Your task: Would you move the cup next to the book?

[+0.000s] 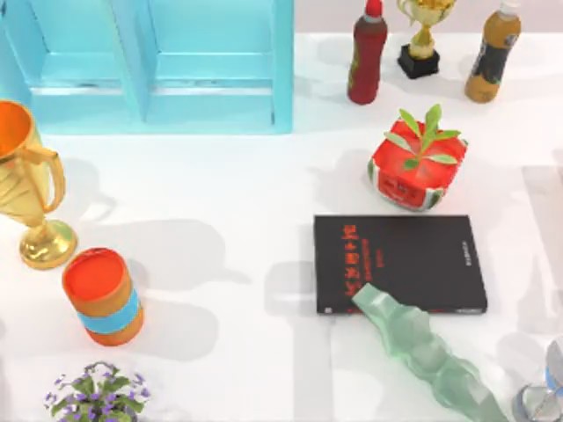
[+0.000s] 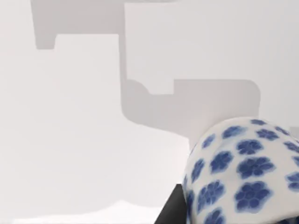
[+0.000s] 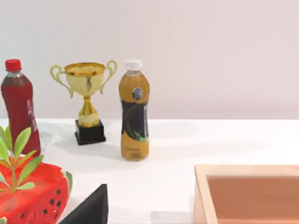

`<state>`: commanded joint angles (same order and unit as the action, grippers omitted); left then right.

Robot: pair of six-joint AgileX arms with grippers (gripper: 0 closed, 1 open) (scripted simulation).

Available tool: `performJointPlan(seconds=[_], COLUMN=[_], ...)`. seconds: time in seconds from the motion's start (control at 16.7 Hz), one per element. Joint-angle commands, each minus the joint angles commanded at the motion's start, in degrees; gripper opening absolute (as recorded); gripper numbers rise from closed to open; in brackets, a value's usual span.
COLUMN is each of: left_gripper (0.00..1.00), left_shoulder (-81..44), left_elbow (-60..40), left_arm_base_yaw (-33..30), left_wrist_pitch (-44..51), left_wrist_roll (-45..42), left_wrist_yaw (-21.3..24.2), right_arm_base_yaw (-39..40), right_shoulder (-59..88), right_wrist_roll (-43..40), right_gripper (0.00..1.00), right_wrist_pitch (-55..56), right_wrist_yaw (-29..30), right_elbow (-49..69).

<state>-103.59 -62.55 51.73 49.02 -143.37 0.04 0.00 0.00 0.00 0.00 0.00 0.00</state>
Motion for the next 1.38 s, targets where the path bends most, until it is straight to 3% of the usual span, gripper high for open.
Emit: performJointPlan(seconds=[0.42,0.9,1.14,1.38], left_gripper=[0.00,0.00,0.00,0.00], left_shoulder=[3.8,4.5,6.6,7.5], left_elbow=[-6.2,-8.4,-15.7,-25.2], left_arm_base_yaw=[-0.1,-1.4,-6.7,-15.6], left_wrist_pitch=[10.1,10.3,11.4,14.1], left_wrist_roll=[0.2,1.6,8.8,23.3], left_wrist_yaw=[0.0,0.0,0.3,1.3], right_arm_base_yaw=[0.0,0.0,0.0,0.0], right_shoulder=[0.0,0.0,0.0,0.0], right_wrist_roll=[0.0,0.0,0.0,0.0], right_gripper=[1.00,1.00,1.00,1.00], right_wrist_pitch=[0.0,0.0,0.0,0.0], right_wrist_yaw=[0.0,0.0,0.0,0.0], right_elbow=[0.0,0.0,0.0,0.0])
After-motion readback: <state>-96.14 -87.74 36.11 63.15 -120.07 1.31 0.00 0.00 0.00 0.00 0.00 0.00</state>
